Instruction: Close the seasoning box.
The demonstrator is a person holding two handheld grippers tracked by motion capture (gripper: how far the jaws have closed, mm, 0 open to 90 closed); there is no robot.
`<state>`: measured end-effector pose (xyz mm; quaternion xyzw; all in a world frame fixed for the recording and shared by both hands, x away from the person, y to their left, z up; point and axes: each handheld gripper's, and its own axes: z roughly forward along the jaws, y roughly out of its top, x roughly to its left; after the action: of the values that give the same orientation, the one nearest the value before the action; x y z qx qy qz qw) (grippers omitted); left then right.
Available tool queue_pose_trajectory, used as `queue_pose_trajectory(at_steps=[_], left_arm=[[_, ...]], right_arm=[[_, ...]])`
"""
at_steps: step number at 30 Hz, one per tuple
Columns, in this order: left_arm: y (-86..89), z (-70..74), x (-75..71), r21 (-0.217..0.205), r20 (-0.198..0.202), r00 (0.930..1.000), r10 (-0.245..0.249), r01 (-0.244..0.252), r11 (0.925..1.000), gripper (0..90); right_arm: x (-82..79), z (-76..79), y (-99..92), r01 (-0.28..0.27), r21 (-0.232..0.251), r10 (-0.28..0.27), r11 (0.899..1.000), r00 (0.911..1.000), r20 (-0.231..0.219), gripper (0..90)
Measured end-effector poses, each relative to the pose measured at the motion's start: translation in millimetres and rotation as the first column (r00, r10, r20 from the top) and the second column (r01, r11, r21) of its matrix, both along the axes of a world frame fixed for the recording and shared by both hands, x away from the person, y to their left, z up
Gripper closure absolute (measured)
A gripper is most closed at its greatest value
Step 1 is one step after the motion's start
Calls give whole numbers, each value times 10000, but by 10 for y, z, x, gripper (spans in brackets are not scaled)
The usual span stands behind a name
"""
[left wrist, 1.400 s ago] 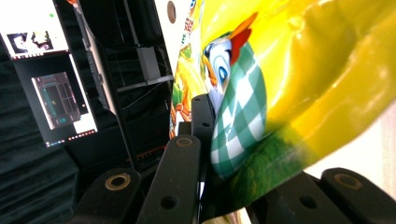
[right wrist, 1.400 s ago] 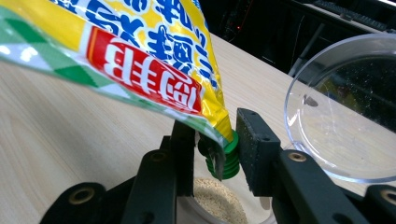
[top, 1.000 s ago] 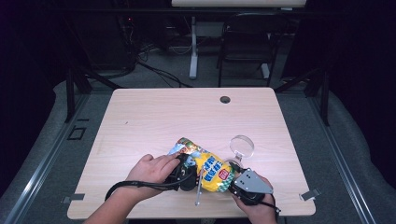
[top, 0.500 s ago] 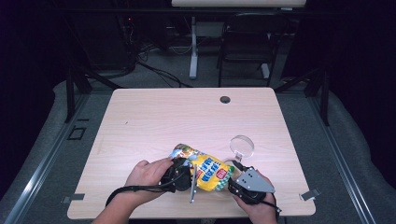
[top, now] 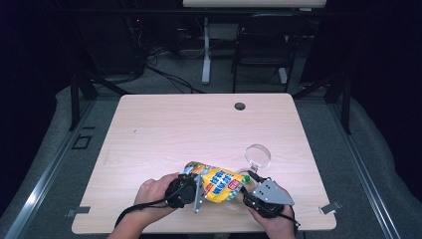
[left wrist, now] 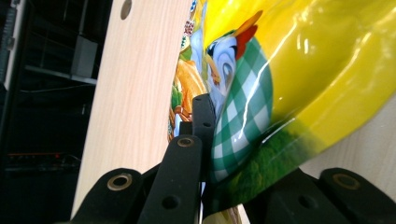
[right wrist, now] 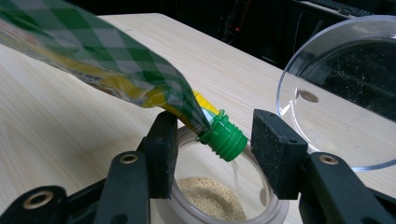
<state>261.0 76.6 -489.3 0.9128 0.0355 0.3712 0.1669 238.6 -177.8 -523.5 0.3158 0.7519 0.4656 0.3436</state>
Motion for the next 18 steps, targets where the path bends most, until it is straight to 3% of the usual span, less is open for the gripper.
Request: queue_pose_trajectory(at_steps=[8,14,18], left_arm=[[45,-42,36,-692,-443,9989,145,-175,9975,884],[71,-82,68,-1330,-879,9959,191,-307,9906,885],[90,-94,83,-1440,-1099,9935,282,-439,9886,885]], right_arm=[[-2,4,-2,6,64,-7,10000,10000,36,515],[-2,10,-14,28,230,-29,9997,10000,54,510],[-1,11,-24,47,230,-49,9997,10000,69,508]])
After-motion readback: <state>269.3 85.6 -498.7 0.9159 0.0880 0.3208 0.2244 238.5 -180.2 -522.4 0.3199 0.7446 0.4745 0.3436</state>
